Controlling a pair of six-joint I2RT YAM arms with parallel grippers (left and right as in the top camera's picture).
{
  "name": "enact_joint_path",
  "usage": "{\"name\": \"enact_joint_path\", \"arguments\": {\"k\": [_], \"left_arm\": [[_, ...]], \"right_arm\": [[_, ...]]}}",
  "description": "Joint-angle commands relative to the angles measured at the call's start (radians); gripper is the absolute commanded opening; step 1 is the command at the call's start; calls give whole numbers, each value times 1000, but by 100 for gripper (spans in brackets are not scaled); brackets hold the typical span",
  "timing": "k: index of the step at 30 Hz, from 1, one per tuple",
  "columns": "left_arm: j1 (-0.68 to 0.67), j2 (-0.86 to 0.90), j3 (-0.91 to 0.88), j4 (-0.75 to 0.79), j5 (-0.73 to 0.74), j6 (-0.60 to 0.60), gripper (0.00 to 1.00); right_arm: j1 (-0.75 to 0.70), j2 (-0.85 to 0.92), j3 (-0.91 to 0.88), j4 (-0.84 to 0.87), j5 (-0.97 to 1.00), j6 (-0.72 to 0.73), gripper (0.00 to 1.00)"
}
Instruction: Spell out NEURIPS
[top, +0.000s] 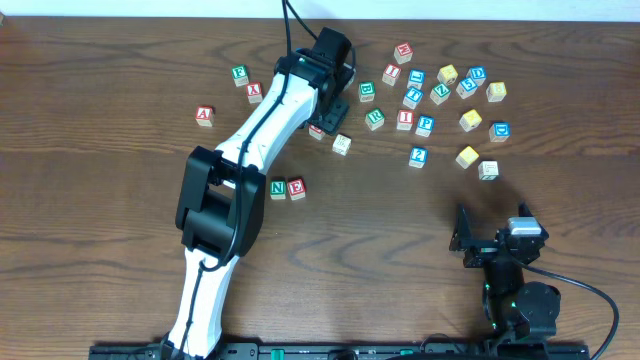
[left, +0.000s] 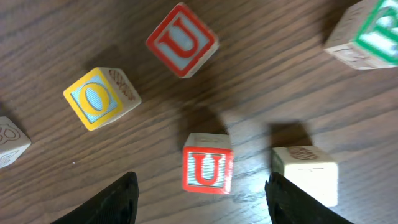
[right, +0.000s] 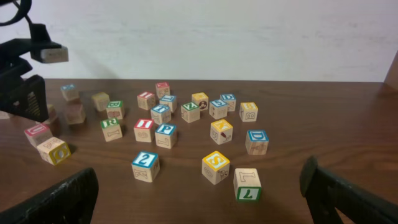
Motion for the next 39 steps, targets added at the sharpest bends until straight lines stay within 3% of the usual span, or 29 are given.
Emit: {"name": "enact_joint_path", "arguments": {"k": [1, 36, 39], "left_arm": [[16, 39, 19, -7, -9, 7, 64], [13, 83, 18, 15, 3, 7, 64], [12, 83, 18, 18, 3, 7, 61]], "right_arm": [[-8, -5, -1, -5, -2, 13, 99], [-8, -5, -1, -5, -2, 13, 99], [-8, -5, -1, -5, -2, 13, 99]]}}
